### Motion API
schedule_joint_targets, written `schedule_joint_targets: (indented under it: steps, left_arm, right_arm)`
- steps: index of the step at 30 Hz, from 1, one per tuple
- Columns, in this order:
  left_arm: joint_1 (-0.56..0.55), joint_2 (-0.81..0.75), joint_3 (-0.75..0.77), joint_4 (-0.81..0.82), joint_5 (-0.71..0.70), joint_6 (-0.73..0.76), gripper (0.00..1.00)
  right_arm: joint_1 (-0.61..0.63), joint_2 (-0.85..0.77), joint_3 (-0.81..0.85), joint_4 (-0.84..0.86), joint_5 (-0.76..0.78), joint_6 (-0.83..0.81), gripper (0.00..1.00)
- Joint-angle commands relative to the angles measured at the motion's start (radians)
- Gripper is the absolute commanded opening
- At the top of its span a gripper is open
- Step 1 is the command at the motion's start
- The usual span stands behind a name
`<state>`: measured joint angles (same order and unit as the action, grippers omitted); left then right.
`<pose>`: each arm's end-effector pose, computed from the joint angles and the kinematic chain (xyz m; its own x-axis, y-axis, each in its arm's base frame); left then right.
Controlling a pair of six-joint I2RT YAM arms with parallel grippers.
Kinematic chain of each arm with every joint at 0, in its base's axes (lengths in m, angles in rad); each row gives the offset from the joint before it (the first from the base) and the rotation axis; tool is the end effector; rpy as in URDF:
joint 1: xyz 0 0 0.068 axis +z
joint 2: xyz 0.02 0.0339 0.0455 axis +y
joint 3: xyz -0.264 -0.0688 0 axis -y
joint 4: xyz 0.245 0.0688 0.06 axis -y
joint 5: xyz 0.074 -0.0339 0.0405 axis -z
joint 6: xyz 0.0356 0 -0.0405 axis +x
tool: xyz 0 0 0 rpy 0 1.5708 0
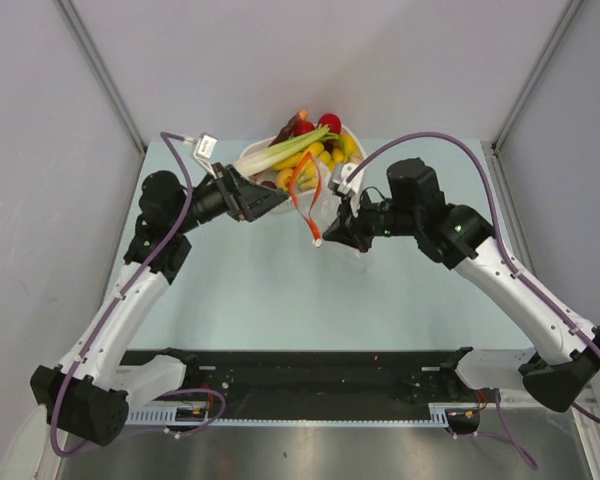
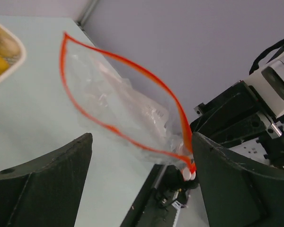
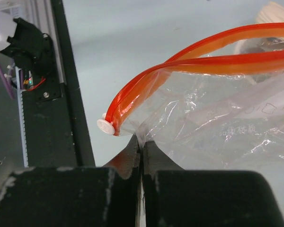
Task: Place the food in the zip-top bag and seal the zipper
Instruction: Open the zipper of the food storage bag.
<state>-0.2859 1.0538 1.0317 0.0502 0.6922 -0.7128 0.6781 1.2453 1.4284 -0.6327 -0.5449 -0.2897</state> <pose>0.2211 -0.0887 0.4004 -0.5219 -0.3713 -0.7680 0.6449 0.4175 -0.6401 0.1906 0.1772 0.4219 -0.0673 -0.3679 -0.9274 -0.9592 0.2797 -0.0414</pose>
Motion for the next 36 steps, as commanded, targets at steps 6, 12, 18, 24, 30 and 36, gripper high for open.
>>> schedule_joint_targets:
  steps: [6, 12, 18, 24, 30, 36]
  left_arm:
    - [-0.133, 0.066, -0.054, -0.002, -0.02, -0.129, 0.77]
    - [-0.141, 0.057, -0.13, -0.032, -0.049, -0.172, 0.72]
    - [-0.139, 0.029, -0.088, -0.139, -0.083, -0.113, 0.73]
    - [-0.136, 0.012, 0.041, -0.28, -0.14, -0.013, 0.86]
    - [-0.136, 0.089, 0.018, -0.238, -0.105, -0.095, 0.86]
    - [-0.137, 0.178, 0.057, -0.214, -0.071, -0.139, 0.86]
  right_arm:
    - [0.139, -0.06, -0.037, 0.048, 0.201, -0.017, 0.0]
    - [0.156, -0.089, -0.095, 0.076, 0.347, -0.029, 0.0]
    - [0.163, -0.106, -0.121, 0.07, 0.396, -0.035, 0.0]
    - [0.169, -0.119, -0.138, 0.08, 0.447, -0.034, 0.0]
    - [0.173, -0.127, -0.141, 0.099, 0.401, -0.031, 0.0]
    - [0.231, -0.106, -0.141, 0.133, 0.372, -0.063, 0.0]
